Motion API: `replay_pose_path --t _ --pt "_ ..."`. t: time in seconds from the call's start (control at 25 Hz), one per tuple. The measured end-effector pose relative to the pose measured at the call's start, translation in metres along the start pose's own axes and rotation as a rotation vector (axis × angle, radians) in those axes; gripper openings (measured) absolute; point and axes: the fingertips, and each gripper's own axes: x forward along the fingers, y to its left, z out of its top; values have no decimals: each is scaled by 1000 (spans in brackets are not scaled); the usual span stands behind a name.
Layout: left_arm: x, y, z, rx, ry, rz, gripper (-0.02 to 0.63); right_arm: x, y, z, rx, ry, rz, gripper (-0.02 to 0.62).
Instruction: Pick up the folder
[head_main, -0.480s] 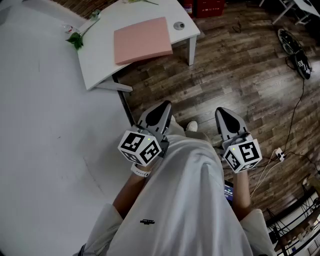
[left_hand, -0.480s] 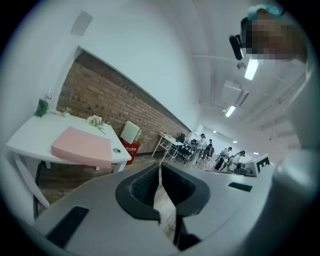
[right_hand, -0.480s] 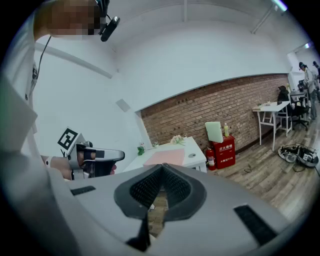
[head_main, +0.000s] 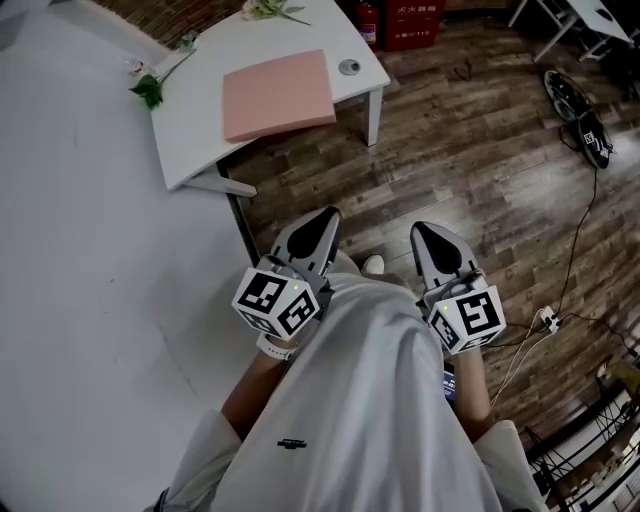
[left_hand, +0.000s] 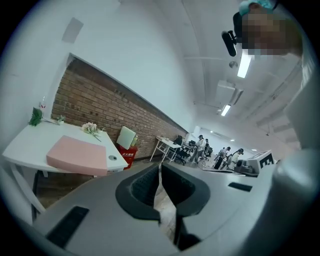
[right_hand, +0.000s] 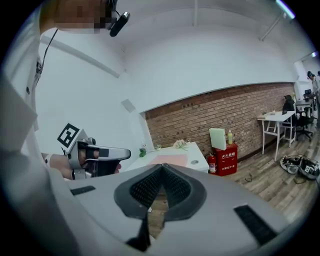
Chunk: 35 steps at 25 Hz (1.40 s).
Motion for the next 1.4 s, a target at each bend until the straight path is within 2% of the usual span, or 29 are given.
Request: replay_pose_path --t 0.28,0.52,0.68,0.76,0.96,1.4 --pt "-12 10 5 -18 -33 51 32 12 -3 11 18 -29 29 8" --pt "-17 52 13 -49 -29 95 32 53 4 19 24 -22 63 8" --pt "5 71 24 -49 -18 83 32 69 14 42 67 -80 190 8" --pt "17 76 29 -48 -11 67 32 79 15 49 79 -82 223 6" --pt "47 108 53 -47 10 38 32 125 4 65 -7 -40 168 8" --pt "98 191 123 -29 9 -24 31 225 -36 109 48 -50 31 8"
